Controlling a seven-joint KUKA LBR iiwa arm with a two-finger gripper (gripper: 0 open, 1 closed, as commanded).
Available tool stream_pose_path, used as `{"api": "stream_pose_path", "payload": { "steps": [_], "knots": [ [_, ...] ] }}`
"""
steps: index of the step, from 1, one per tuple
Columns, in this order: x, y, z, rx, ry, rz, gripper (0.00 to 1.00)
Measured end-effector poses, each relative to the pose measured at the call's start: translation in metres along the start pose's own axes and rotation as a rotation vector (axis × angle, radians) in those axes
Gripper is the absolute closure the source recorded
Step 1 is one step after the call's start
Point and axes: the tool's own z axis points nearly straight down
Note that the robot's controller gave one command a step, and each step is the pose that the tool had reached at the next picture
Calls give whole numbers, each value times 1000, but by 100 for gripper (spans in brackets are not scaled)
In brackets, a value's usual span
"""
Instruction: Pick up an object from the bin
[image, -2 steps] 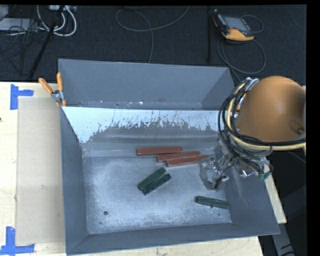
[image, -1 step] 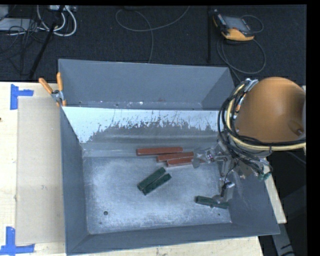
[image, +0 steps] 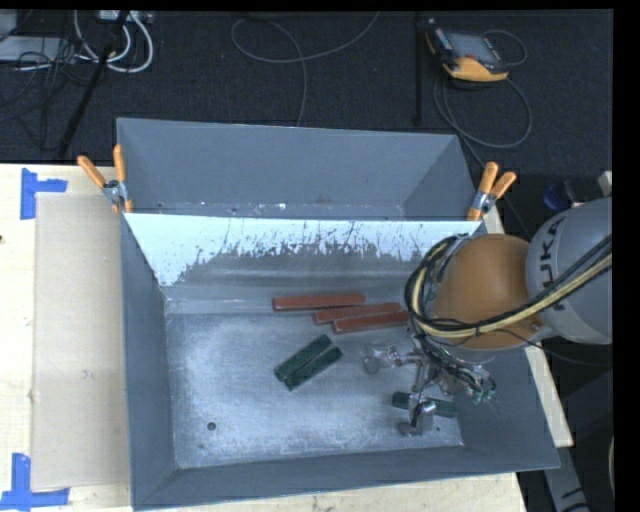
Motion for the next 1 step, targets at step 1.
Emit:
{"api": "stream_pose_path", "payload": {
  "steps": [1],
  "knots": [
    [-15,-68,-5,6,-6,-467,0]
  ]
}}
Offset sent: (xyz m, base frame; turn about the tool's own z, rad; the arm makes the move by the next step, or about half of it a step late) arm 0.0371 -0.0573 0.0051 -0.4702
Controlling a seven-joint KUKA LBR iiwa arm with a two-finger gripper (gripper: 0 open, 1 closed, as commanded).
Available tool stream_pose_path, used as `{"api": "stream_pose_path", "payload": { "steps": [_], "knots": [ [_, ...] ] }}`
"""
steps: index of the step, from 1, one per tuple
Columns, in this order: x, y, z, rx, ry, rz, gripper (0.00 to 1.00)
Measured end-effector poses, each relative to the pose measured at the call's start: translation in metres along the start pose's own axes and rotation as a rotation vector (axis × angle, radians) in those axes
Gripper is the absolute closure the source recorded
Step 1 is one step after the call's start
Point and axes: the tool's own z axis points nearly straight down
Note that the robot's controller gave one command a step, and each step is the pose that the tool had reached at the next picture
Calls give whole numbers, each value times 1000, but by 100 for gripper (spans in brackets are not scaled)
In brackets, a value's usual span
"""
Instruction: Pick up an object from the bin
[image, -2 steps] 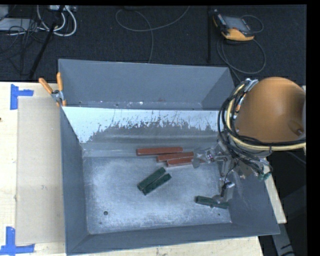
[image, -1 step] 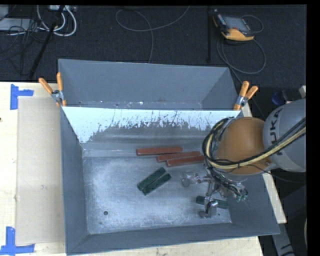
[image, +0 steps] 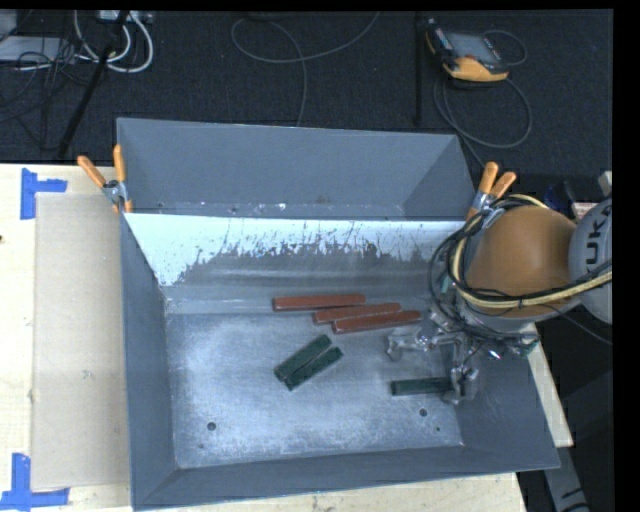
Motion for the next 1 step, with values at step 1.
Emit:
{"api": "stream_pose_path", "payload": {
  "steps": [1],
  "knots": [
    [-1,1,0,-2,-1,3,100]
  ]
}}
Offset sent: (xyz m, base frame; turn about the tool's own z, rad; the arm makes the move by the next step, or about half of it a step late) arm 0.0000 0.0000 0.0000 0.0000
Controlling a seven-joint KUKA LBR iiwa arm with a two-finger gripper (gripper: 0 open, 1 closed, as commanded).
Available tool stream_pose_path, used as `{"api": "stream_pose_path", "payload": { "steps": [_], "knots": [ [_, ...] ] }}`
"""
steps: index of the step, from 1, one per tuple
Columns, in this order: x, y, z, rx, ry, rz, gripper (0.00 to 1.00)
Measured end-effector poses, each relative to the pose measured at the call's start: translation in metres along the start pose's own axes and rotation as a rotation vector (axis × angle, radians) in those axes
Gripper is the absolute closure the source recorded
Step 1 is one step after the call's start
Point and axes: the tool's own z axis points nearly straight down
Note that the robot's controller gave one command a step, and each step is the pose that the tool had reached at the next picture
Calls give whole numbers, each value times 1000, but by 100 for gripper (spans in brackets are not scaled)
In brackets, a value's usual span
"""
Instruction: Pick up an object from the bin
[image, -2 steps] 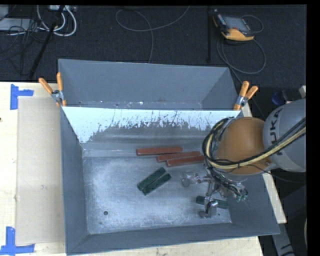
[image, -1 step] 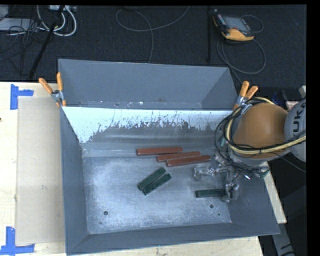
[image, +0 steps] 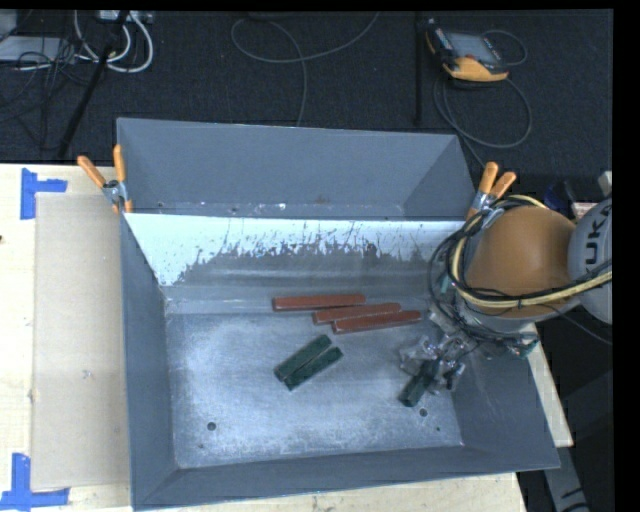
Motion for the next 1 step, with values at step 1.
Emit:
{"api": "stream_pose_path", "payload": {
  "steps": [1],
  "knots": [
    [14,-10,-143,9,-3,-38,100]
  ]
}}
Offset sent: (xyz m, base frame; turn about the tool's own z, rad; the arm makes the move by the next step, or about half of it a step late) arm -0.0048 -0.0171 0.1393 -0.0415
